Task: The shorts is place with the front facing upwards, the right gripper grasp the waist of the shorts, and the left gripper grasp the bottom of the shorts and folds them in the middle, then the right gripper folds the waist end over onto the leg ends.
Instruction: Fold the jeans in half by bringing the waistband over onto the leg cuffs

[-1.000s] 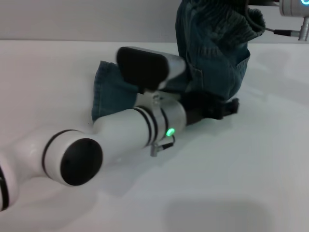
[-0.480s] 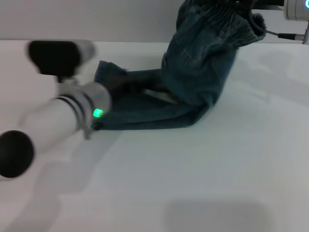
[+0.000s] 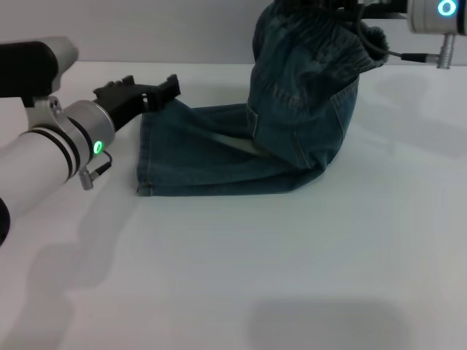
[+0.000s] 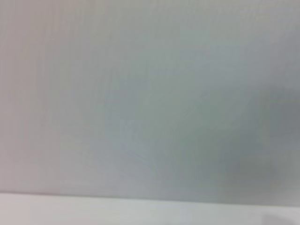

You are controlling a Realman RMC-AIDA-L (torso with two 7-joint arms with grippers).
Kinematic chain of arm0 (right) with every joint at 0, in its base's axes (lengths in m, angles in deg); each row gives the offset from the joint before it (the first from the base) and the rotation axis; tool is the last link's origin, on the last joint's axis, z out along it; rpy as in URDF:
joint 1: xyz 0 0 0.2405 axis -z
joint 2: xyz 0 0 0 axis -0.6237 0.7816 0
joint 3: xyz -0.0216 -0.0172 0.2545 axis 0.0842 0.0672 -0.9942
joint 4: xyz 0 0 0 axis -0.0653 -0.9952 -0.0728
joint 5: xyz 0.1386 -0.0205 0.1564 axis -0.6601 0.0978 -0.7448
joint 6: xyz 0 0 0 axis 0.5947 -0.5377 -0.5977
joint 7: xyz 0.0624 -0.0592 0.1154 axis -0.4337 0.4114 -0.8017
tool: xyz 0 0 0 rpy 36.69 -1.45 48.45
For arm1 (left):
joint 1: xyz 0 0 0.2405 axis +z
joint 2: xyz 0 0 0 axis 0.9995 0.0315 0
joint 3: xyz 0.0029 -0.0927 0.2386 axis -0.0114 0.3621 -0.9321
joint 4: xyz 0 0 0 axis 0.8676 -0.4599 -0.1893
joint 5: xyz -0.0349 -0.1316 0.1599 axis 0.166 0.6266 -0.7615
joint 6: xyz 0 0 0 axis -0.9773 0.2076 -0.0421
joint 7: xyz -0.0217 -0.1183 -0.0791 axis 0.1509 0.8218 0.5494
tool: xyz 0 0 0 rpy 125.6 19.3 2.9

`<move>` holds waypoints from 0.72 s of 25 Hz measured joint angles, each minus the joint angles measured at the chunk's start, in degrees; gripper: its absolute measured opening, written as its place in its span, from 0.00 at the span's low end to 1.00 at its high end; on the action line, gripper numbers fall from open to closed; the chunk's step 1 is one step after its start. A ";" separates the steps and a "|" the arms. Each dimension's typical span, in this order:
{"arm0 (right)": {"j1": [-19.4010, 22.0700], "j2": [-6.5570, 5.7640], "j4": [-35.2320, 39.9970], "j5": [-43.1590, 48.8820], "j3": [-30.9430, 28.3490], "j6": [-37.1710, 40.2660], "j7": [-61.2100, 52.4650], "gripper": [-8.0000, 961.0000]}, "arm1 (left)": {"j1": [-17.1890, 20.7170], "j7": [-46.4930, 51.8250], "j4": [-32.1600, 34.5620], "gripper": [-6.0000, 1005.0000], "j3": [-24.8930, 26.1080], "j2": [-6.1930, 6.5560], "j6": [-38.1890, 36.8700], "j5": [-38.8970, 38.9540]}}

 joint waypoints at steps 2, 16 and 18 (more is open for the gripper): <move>-0.86 0.00 1.00 0.02 0.97 0.99 0.35 0.06 | 0.02 -0.15 0.40 0.82 0.39 -0.07 -1.34 -0.02; -6.34 1.60 7.72 -0.37 6.20 7.80 3.53 0.06 | -0.90 0.14 3.71 0.82 2.08 -0.16 -7.70 -0.08; -6.92 2.20 8.25 -0.46 7.06 8.04 3.57 0.06 | -1.43 0.16 4.24 0.82 2.08 -0.20 -7.80 -0.10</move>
